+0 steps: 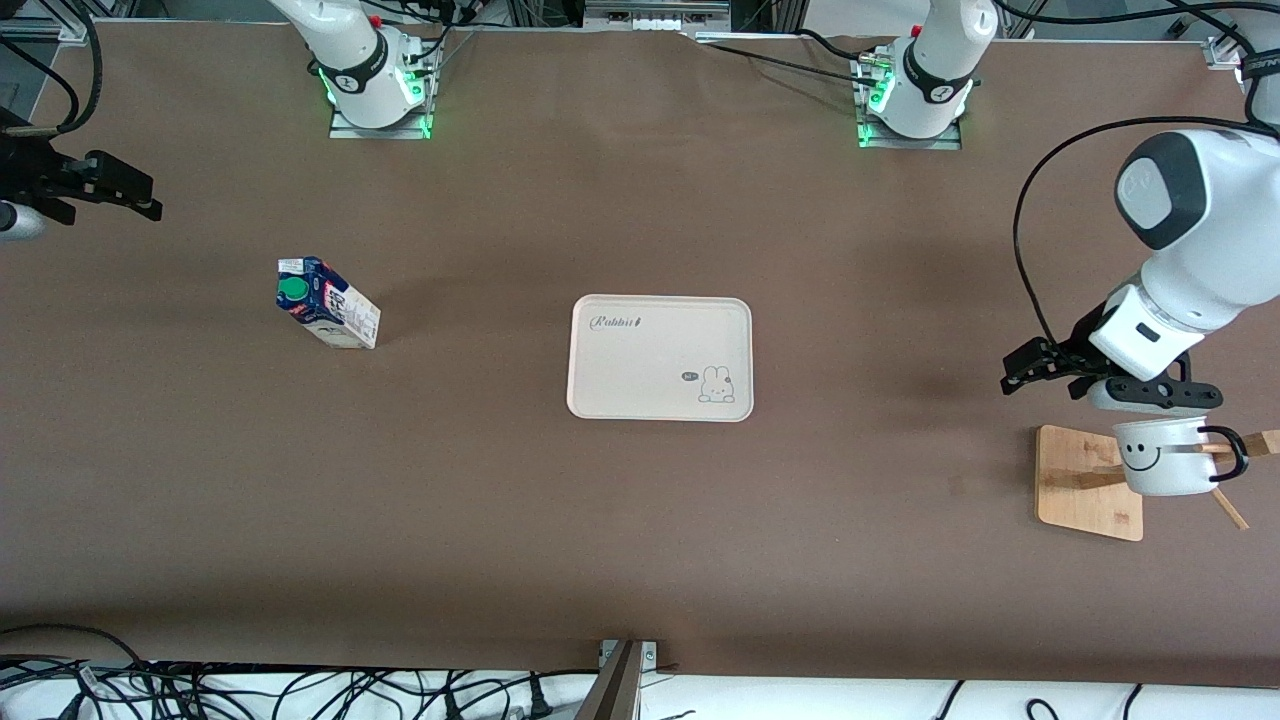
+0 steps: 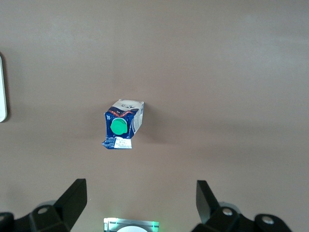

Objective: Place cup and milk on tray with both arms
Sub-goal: 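Lower the left gripper above the white mug's rim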

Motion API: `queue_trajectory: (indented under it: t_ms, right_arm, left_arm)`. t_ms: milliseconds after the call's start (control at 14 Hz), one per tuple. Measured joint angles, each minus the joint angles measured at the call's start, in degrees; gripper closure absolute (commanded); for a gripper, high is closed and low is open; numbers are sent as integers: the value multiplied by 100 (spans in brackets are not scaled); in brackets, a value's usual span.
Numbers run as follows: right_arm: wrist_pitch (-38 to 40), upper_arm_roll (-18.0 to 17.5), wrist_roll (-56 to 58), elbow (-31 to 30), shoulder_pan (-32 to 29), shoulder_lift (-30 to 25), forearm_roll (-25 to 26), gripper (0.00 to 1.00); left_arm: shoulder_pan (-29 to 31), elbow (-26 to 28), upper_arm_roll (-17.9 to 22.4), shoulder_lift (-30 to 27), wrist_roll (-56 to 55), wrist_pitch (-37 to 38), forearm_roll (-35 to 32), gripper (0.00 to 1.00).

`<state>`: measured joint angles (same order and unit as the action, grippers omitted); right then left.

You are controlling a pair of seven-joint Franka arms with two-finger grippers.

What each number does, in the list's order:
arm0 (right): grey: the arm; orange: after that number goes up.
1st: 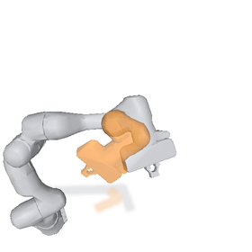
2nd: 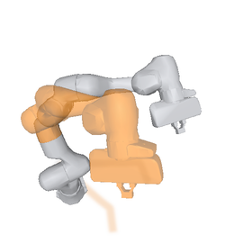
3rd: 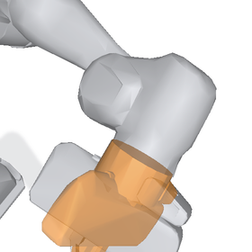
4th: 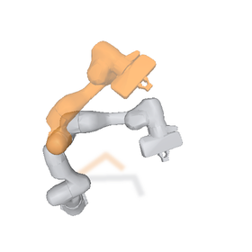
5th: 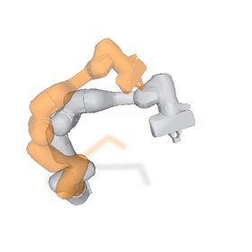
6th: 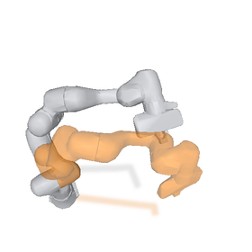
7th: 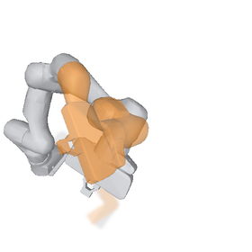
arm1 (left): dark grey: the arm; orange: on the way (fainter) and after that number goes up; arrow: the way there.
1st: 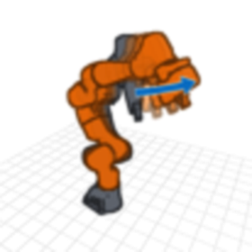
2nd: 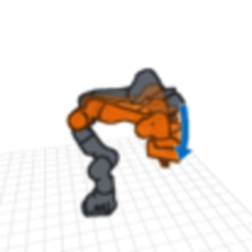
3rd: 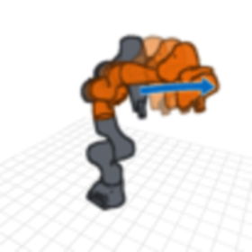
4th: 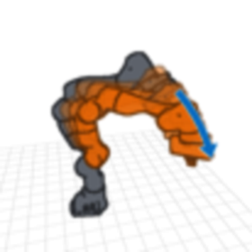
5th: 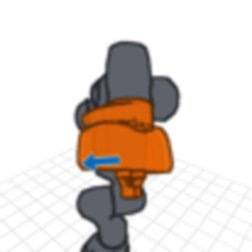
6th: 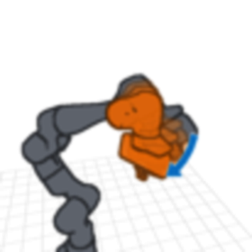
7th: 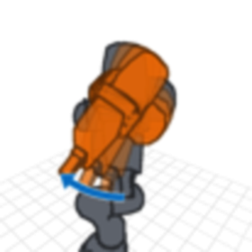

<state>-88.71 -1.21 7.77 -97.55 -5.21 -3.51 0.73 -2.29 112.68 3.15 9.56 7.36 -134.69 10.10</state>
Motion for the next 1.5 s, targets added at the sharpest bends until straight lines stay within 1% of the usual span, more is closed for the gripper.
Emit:
queue_trajectory:
  t_ms: [143, 214, 357, 500, 643, 714, 1000, 1071, 1357, 1500]
  right_arm:
    - [0, 1, 0, 0, -1, 0, 0, 0]
    - [0, 1, 0, -1, -1, 0, 0, 0]
    - [0, 1, 0, -1, -1, 2, 0, 0]
    - [0, 2, 0, -1, -2, 2, 0, 0]
    - [0, 2, 0, -1, -2, 2, 0, 0]
    - [0, 3, 0, -1, -2, 2, 0, 0]
    - [0, 3, 0, -1, -2, 3, 0, 0]
    - [0, 3, 0, -1, -2, 3, 0, 0]
    - [0, 3, 0, -1, -2, 3, 0, 0]
    - [0, 3, 0, -1, -2, 3, 0, 0]
  left_arm:
    - [-2, 489, -100, -226, 0, -567, 4, 0]
    - [-2, 714, -121, -384, 0, -732, 4, 0]
    - [26, 1063, -121, -745, 0, -850, 5, 0]
    - [192, 1308, -116, -1056, 0, -855, 5, 0]
    - [402, 1543, -111, -1269, 0, -923, 5, 0]
    - [467, 1662, -109, -1342, 0, -1086, 5, 0]
    - [497, 2267, -123, -1438, 0, -2527, 5, 0]
    - [497, 2343, -125, -1439, 0, -2769, 5, 0]
    - [497, 2429, -126, -1439, 0, -3316, 5, 0]
    - [497, 2586, -126, -1439, 4, -3620, 5, 0]
